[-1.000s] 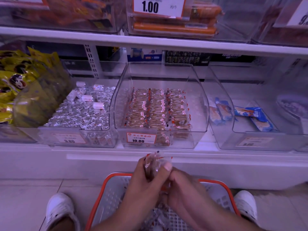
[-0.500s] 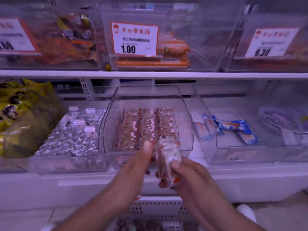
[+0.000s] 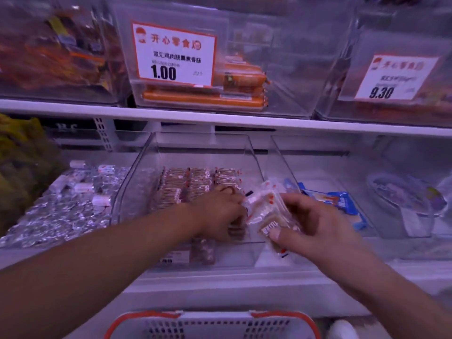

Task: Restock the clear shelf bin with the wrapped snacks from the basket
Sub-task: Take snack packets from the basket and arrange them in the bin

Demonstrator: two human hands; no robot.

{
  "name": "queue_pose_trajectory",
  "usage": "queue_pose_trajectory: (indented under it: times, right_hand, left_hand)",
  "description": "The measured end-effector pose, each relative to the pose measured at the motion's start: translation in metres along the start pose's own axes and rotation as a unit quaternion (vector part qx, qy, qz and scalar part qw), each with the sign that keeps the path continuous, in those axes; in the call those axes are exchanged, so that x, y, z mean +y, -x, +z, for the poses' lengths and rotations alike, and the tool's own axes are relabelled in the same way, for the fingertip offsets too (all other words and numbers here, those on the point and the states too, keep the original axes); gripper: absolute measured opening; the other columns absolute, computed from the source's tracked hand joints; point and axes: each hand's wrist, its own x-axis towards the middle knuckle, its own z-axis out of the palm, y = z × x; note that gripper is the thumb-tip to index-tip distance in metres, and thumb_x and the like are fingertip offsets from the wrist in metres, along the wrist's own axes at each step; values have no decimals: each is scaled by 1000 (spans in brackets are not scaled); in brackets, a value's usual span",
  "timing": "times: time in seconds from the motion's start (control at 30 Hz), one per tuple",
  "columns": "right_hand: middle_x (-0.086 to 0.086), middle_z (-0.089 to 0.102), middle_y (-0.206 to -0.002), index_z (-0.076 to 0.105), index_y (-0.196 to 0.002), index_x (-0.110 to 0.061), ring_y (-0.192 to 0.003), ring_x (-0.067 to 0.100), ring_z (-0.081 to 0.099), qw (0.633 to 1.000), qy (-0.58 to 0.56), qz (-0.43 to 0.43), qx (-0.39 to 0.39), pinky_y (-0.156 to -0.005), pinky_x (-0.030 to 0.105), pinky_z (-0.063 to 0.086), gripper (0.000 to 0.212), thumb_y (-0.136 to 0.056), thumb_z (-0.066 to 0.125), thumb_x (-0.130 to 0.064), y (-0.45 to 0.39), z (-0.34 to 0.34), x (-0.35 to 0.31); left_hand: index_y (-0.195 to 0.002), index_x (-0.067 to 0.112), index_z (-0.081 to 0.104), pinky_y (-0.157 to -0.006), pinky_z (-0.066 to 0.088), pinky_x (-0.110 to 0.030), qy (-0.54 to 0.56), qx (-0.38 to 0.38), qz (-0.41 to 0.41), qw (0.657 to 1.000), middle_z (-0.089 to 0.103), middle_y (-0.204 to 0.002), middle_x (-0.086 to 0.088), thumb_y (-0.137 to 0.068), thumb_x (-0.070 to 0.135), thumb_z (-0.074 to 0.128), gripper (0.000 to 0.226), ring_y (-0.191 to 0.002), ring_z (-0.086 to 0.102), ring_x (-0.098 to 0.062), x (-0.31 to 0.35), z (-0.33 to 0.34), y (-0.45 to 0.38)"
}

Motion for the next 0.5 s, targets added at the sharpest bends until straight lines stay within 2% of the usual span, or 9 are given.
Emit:
queue_pose_trajectory:
  times: [0.1, 0.2, 0.3, 0.33, 0.43, 0.5]
  right_hand:
    - [-11, 69, -103, 62, -117, -29, -96, 4, 66, 979, 186, -69, -41, -86, 23, 54, 60, -61, 84, -32, -20, 2, -8]
    - [-16, 54, -111, 56, -122, -32, -104, 2, 55, 913, 366, -145, -102, -94, 25, 47, 61, -65, 74, -39, -41, 10, -16]
    - [-12, 51, -116, 53, -126, -32, -112, 7, 42, 830, 508, -176, -146, -109, 33, 34, 64, -67, 71, -46, -59, 23, -12]
    - [-12, 51, -118, 52, -128, -32, -114, 8, 38, 813, 533, -176, -152, -112, 34, 28, 66, -67, 72, -47, -62, 27, -9]
    - [-11, 52, -119, 52, -130, -33, -114, 8, 34, 821, 530, -154, -147, -106, 26, 20, 67, -68, 73, -47, -64, 33, -2]
    - [-9, 53, -121, 53, -131, -32, -117, 12, 37, 807, 556, -113, -165, -110, 29, 22, 67, -69, 73, -48, -68, 33, -4]
  left_hand:
    - [-122, 14, 64, -100, 43, -36, 118, -33, -87, 989, 64, -124, -13, -78, 47, 74, 56, -116, 57, -30, -14, -5, 7]
    - [-123, 3, 64, -97, 47, -43, 225, -13, -121, 967, 65, -123, -21, -69, 43, 76, 68, -114, 61, -35, -26, -8, 16]
    - [-113, 15, 65, -90, 51, -40, 222, -1, -125, 967, 69, -115, -10, -72, 30, 84, 48, -107, 64, -31, -32, -1, 16]
    - [-108, 14, 65, -87, 51, -40, 236, 4, -130, 963, 69, -110, -9, -71, 22, 84, 43, -103, 63, -30, -33, 1, 15]
    - [-92, 10, 70, -81, 52, -34, 296, 29, -139, 945, 69, -93, -5, -73, -4, 73, 25, -90, 65, -24, -41, -1, 17]
    - [-93, 9, 75, -76, 49, -25, 356, 56, -147, 921, 71, -86, 0, -82, -5, 69, 19, -81, 65, -12, -45, -10, 22]
